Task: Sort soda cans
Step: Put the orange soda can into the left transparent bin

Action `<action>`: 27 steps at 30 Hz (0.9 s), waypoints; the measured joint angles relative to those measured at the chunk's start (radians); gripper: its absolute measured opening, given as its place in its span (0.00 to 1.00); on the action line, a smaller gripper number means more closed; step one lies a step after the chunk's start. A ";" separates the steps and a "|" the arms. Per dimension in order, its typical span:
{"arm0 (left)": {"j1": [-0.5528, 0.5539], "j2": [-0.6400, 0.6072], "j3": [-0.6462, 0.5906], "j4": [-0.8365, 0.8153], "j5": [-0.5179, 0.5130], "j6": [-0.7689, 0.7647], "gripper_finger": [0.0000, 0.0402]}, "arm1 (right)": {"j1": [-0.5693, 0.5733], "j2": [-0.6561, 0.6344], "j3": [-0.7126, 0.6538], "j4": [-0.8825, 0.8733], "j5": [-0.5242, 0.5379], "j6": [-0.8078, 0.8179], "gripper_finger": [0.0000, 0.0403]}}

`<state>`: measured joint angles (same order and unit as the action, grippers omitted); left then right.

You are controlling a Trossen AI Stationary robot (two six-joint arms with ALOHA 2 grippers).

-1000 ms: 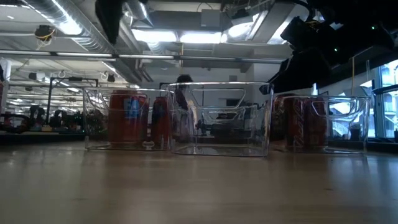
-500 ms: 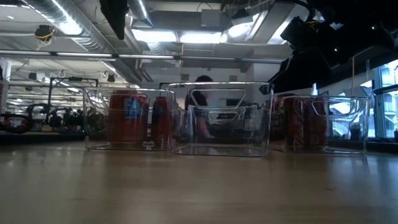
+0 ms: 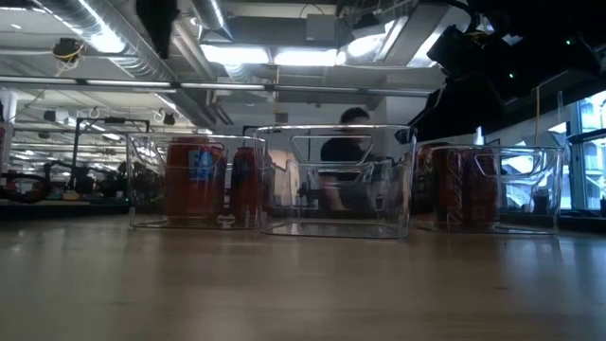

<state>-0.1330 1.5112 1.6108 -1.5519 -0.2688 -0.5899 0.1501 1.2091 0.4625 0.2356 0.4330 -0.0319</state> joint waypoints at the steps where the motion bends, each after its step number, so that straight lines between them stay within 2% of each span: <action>1: -0.006 0.000 -0.001 -0.025 0.000 -0.025 0.97 | 0.000 0.000 0.000 0.000 0.000 0.000 0.86; 7: -0.051 -0.015 -0.078 -0.019 0.037 -0.103 0.97 | 0.000 0.000 0.000 0.000 0.000 0.000 0.86; 16: -0.124 -0.022 -0.271 -0.019 0.072 -0.062 0.97 | 0.000 0.000 0.000 0.001 0.000 0.000 0.86; 27: -0.156 -0.022 -0.490 -0.020 0.268 -0.111 0.97 | 0.000 0.000 0.000 0.002 0.000 -0.001 0.86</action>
<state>-0.2890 1.4891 1.1207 -1.5718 -0.0004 -0.7013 0.1501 1.2091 0.4622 0.2376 0.4328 -0.0324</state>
